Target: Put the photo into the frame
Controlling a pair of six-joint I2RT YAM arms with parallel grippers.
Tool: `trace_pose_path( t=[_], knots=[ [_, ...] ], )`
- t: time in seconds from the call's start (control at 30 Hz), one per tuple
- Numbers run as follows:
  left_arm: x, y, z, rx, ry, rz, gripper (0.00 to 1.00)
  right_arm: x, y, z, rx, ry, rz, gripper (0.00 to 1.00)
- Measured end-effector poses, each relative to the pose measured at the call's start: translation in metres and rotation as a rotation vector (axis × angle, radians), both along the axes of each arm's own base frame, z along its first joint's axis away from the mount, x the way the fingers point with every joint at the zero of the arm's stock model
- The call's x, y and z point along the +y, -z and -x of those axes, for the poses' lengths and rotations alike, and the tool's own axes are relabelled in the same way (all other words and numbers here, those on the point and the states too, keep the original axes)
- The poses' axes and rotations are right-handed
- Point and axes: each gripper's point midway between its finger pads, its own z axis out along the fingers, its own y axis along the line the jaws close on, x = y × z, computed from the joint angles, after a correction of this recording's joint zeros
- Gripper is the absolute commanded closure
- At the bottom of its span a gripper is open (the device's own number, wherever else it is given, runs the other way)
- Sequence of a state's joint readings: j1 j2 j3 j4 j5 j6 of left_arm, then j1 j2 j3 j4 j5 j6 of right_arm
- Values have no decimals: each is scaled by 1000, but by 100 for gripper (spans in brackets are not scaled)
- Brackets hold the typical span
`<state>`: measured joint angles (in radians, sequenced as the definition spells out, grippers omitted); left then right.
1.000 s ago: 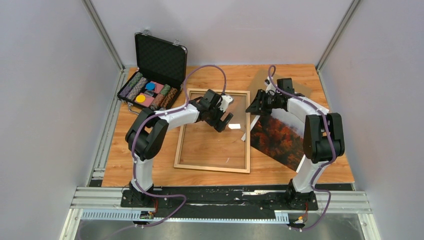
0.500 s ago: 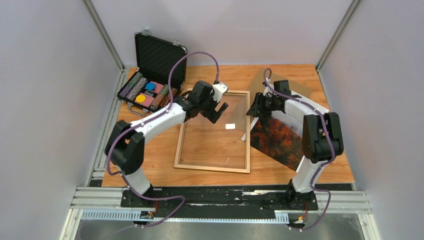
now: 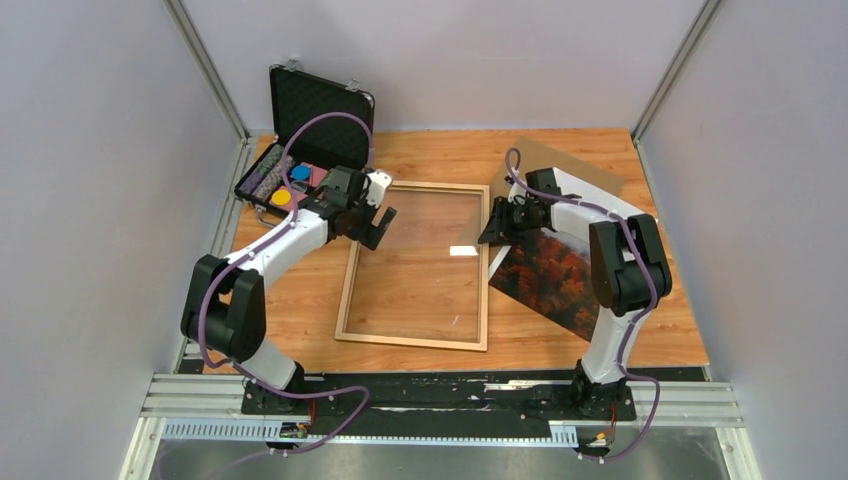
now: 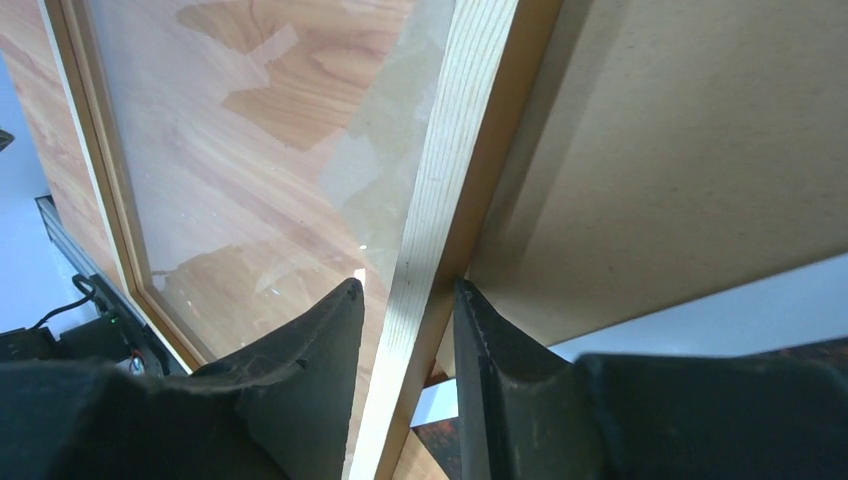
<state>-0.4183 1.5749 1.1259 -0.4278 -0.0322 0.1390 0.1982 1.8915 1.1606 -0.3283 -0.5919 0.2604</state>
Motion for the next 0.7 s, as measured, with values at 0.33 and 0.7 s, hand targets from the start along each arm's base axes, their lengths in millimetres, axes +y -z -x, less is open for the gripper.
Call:
trace_pose_path(
  t=[0.33,0.7],
  knots=[
    [44,7,19,42,-58,-74,0,12,-1,6,46,12,-30,63],
    [29,-12,18,60,-10,-4,0,6,-27,7,-76,12,31,37]
  ],
)
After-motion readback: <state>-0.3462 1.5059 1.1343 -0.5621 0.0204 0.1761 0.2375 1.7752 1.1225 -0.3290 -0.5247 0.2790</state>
